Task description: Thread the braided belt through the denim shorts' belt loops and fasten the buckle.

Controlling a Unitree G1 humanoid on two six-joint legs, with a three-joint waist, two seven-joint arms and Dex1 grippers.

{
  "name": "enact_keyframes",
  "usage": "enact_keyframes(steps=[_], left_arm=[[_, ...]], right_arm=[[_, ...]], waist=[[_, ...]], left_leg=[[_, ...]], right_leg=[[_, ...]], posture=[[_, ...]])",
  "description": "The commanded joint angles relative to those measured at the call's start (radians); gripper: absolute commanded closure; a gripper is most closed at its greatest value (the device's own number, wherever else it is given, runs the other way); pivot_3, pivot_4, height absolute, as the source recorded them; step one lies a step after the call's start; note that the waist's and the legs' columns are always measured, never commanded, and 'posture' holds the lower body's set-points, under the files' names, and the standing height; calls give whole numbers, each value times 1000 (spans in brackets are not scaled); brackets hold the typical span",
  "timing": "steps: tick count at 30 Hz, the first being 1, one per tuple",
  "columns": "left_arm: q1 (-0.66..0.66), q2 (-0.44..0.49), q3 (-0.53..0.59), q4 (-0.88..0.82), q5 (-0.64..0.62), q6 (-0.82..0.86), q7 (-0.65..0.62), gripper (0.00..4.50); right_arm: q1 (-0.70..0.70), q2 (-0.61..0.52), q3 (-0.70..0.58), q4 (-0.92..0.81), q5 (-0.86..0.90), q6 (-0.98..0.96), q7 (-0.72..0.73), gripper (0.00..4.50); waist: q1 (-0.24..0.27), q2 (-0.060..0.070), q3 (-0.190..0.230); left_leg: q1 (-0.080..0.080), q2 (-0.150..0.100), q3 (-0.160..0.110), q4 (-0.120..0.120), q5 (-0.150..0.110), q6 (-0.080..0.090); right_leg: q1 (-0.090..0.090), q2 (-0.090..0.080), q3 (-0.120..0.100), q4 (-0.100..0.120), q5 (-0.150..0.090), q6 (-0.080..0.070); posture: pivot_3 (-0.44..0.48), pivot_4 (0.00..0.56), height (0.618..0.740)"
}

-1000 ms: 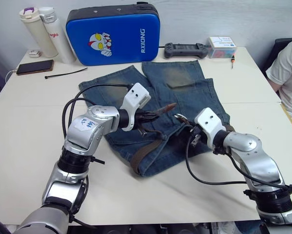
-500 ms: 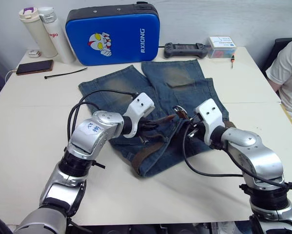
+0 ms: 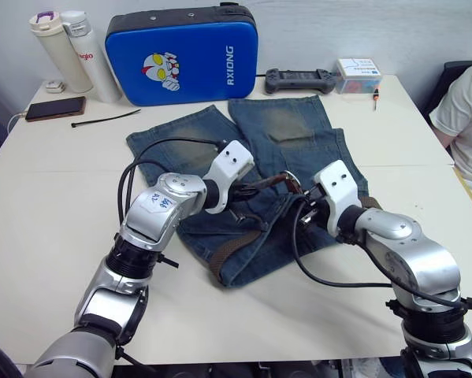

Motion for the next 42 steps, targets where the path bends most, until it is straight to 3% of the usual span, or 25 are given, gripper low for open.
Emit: enact_keyframes(steps=[1,19,25,42], left_arm=[[-23,-16,19,-66,-22,4,-4,4500],[-29,-36,-32,-88,23,-94,-5,4500],[-33,-46,-91,-50,67,-181,-23,4500],[17,10,-79,-96,74,-169,-47,4500]], right_arm=[[-7,7,-13,-30,23,-1,-10,4446],[-30,38,-80,-21,151,213,-9,4446],[-81,151,-181,-25,245,371,-17,4446],[-196,361,-498,88,204,497,-162,4446]], waist=[[0,0,0],[1,0,0],[0,0,0],[-1,0,0]], left_leg=[[0,0,0,0,0,0],[0,0,0,0,0,0],[0,0,0,-1,0,0],[0,0,0,-2,0,0]], right_leg=[[0,0,0,0,0,0],[0,0,0,0,0,0],[0,0,0,0,0,0],[-1,0,0,0,0,0]], posture=[[0,150,740],[0,150,740],[0,150,740],[0,150,740]])
